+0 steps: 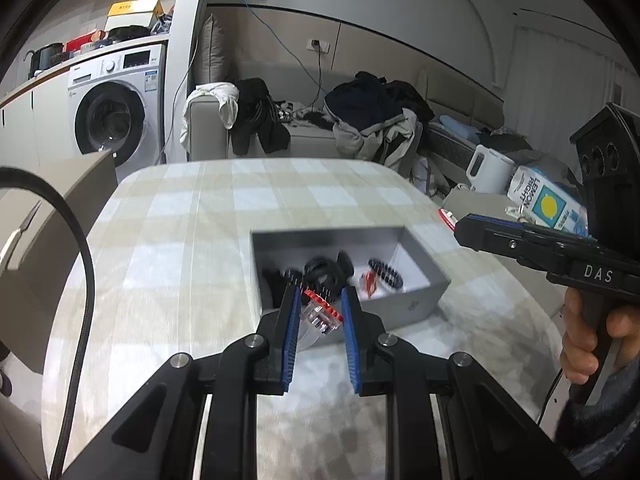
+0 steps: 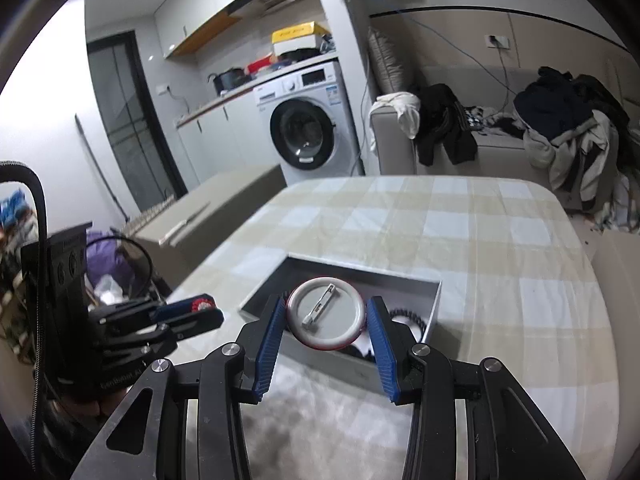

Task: Organize jewelry
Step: 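Lower the badge and red-capped item into the grey box and open both tools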

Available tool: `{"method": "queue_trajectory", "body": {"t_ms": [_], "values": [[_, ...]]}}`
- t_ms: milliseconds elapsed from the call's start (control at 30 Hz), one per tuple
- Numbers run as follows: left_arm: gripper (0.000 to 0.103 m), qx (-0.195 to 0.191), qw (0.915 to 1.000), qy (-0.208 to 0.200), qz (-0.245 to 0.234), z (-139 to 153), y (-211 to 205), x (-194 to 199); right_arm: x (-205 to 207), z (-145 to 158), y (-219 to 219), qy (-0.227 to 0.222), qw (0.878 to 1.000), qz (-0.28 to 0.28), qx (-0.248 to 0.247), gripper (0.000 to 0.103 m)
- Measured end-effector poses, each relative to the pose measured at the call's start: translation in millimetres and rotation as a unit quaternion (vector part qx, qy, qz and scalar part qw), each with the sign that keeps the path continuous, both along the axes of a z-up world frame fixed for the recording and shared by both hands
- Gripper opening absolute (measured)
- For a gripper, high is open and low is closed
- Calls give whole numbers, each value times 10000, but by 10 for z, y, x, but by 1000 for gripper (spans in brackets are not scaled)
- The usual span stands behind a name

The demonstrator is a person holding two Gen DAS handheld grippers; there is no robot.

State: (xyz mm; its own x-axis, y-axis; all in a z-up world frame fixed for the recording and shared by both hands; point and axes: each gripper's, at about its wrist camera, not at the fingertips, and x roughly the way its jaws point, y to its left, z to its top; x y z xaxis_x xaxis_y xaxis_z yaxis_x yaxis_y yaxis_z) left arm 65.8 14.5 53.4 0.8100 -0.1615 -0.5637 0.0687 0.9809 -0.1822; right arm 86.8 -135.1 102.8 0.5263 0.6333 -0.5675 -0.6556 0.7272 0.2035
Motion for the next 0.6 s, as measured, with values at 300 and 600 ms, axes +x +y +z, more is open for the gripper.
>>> {"method": "queue_trajectory", "body": {"t_ms": [300,600], "values": [[15,3,9997,-177,-157,92,-64,236,304,-77,6,184,9996,-118,167,41],[15,211,9997,-4,-100,-4,-115,467,494,-290,-13,516,9984,-214,126,41]]}}
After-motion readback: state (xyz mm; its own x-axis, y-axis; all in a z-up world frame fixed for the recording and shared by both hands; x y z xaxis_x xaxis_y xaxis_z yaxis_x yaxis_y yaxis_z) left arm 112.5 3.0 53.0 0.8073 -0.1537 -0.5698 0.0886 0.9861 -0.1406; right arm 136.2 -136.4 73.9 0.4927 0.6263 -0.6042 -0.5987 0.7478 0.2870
